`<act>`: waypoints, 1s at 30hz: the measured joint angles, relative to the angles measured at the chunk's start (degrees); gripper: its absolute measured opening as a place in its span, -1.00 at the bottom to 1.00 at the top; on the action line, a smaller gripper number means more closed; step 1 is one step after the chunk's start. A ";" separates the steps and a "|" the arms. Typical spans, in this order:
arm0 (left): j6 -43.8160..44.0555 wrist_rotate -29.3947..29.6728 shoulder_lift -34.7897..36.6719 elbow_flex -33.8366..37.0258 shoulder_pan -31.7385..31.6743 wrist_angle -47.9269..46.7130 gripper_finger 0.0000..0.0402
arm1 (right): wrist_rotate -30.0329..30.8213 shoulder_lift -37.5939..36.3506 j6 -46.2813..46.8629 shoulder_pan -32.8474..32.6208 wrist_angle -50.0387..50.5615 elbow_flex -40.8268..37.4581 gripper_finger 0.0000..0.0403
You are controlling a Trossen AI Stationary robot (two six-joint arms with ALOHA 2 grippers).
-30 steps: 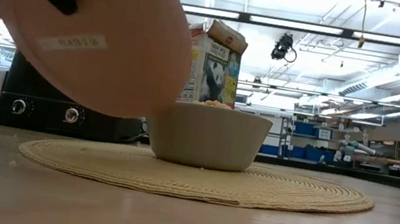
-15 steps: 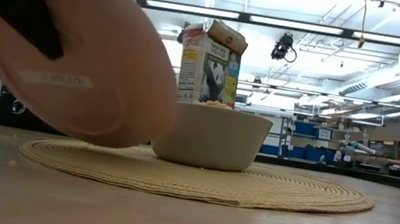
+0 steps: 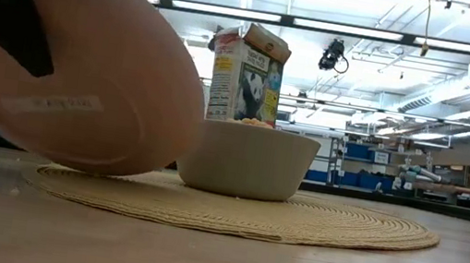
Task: Arrange a breakfast setting
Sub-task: Put the pink plate on the brown placemat to the bottom left of the gray bowl, then put the bagel from the toaster on the pink plate
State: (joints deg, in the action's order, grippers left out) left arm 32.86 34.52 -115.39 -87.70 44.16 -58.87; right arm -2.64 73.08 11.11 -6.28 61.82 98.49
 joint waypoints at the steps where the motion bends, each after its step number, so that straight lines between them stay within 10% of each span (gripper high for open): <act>1: 0.21 -0.42 0.00 0.00 0.00 0.65 -0.47 | -0.17 0.00 0.03 -0.17 -0.09 0.00 0.01; 15: 2.53 -10.11 -0.51 -0.01 -0.39 4.75 0.06 | -0.45 2.45 2.32 -3.92 0.03 0.01 0.20; 24: 4.27 -10.31 9.23 0.26 -5.79 2.05 0.01 | -1.53 2.71 2.43 -3.90 0.44 0.01 0.20; 30: 4.34 -20.72 9.88 6.86 -14.72 4.59 -0.04 | -1.60 2.73 3.37 -4.00 0.63 0.01 0.19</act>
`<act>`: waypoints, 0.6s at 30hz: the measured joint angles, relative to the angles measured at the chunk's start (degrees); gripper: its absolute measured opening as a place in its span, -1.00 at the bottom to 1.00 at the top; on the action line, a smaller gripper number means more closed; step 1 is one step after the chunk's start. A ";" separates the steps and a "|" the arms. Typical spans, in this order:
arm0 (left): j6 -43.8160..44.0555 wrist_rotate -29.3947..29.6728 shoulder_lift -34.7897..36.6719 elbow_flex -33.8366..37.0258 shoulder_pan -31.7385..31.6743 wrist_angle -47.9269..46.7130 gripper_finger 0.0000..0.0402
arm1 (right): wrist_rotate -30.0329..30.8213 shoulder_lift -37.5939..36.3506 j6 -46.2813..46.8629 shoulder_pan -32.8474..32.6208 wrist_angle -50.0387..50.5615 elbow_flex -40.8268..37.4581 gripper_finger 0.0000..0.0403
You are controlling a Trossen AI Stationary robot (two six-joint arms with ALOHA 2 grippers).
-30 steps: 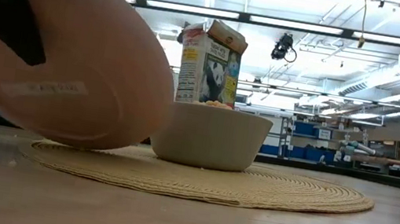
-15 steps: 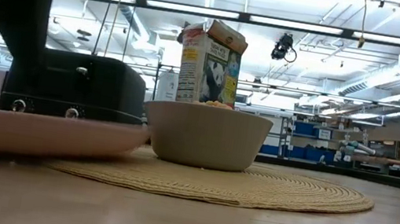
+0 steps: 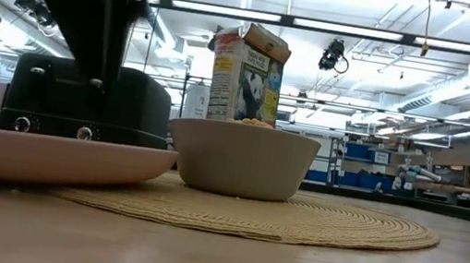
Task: Arrange a breakfast setting
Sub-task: Put the bagel from the toaster on the pink plate
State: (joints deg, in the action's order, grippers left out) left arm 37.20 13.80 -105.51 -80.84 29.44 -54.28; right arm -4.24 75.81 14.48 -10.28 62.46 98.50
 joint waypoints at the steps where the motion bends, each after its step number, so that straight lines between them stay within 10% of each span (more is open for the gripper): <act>1: 0.31 -1.09 0.00 0.86 -1.19 0.26 -0.04 | -0.02 -0.01 0.77 -0.21 0.21 0.00 0.19; 9: -1.93 -4.05 0.58 2.33 -4.44 -1.21 -0.04 | -0.31 -0.15 3.50 -3.33 2.55 0.00 0.19; 18: 5.21 4.20 20.38 0.85 -14.27 -5.93 -0.04 | 2.45 -0.52 4.12 -4.68 2.89 -0.02 0.19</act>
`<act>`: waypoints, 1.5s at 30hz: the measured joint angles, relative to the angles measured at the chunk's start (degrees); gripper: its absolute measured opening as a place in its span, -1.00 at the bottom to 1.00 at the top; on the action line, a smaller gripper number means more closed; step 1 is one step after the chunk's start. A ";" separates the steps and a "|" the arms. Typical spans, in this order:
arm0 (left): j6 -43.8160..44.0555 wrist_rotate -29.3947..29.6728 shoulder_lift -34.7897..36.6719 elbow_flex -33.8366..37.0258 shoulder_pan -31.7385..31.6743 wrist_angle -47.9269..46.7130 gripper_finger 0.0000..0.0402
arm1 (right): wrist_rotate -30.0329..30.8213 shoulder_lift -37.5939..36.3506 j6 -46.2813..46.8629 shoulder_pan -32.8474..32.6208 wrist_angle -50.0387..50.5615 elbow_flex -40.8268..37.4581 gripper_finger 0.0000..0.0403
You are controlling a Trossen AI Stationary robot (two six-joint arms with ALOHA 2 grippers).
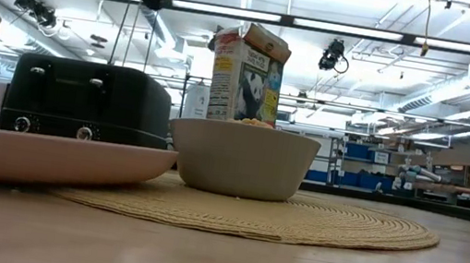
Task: Arrange a breakfast setting
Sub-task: Put the bagel from the toaster on the pink plate
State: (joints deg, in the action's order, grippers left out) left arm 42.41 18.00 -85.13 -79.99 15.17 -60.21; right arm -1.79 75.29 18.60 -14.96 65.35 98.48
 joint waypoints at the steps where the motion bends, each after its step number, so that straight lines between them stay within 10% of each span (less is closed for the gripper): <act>1: 1.21 1.52 2.06 0.00 -2.40 -0.99 -0.04 | 0.82 0.00 0.35 0.02 -0.16 0.02 0.19; 18: 1.43 7.49 3.40 -0.02 -44.21 -0.86 -0.04 | 3.69 0.07 11.80 -4.51 -0.04 0.02 0.19; 45: -0.02 1.70 -5.65 0.35 -54.00 1.58 -0.18 | 10.76 0.07 12.82 -8.60 0.56 0.02 0.19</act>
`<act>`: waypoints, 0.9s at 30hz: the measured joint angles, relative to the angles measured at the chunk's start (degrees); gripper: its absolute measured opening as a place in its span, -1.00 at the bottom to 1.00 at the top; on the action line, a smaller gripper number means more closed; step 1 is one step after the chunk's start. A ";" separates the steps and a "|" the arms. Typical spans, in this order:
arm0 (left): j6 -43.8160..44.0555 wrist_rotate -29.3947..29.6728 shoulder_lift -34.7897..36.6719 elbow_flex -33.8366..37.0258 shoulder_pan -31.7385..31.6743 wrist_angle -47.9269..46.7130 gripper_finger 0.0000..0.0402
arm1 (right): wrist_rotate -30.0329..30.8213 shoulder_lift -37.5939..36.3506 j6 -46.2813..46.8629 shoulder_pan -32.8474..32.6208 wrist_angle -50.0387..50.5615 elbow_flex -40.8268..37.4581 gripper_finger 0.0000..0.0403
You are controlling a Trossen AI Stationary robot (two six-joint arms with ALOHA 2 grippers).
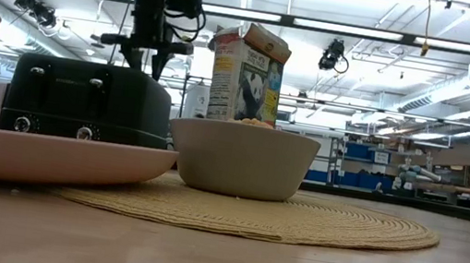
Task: Arrange a breakfast setting
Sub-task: Put the bagel from the toaster on the pink plate
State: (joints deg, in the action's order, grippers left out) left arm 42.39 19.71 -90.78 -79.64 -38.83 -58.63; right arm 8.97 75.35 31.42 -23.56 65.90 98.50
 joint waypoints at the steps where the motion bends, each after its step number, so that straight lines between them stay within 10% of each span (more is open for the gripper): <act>1: 0.03 -1.40 0.04 0.68 -0.44 0.36 -0.20 | -0.02 0.00 -0.23 -0.04 0.04 0.00 0.19; 27: 0.79 -1.66 4.66 3.48 0.86 3.93 -0.72 | -1.71 -1.91 -3.32 -1.17 3.20 0.00 0.19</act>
State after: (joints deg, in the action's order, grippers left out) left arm 43.18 18.05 -86.12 -76.16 -37.97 -54.70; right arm 7.26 73.44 28.09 -24.73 69.10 98.50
